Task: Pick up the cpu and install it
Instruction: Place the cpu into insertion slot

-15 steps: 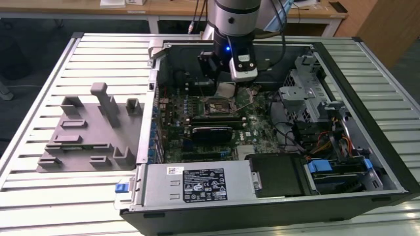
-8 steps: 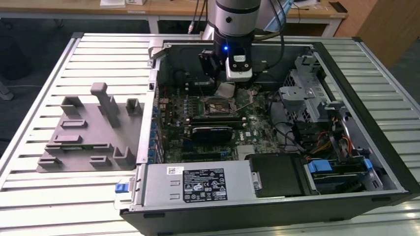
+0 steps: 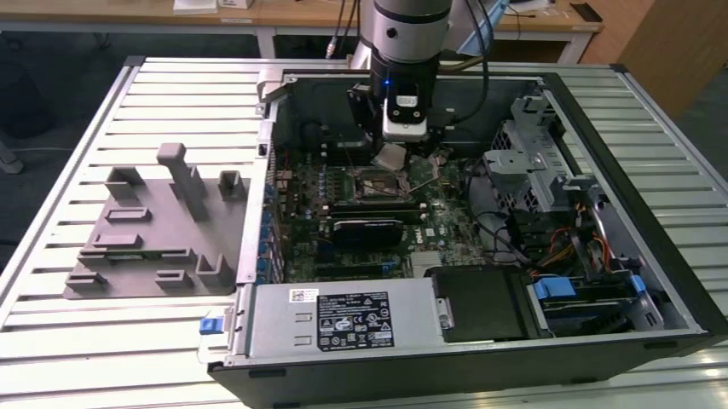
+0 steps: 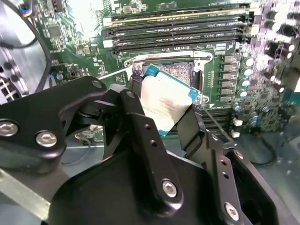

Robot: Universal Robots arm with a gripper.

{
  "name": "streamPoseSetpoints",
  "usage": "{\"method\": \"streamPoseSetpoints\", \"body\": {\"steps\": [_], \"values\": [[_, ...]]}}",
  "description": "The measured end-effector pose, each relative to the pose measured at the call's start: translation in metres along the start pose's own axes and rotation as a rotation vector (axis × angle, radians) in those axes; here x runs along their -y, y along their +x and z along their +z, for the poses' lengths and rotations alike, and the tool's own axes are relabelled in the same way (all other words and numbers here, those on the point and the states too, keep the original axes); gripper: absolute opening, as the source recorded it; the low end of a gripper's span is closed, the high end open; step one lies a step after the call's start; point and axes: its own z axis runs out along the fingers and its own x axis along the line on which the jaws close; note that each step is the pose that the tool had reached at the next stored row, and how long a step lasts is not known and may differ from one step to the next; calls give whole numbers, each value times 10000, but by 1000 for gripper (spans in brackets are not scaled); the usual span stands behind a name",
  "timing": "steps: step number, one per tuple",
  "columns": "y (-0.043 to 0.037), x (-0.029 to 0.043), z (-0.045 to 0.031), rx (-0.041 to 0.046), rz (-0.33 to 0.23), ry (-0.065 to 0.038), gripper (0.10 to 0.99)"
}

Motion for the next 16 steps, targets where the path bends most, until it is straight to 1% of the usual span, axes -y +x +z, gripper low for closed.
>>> {"method": "streamPoseSetpoints", "body": {"steps": [16], "values": [[0, 0, 1, 112, 2280, 22, 541]]}}
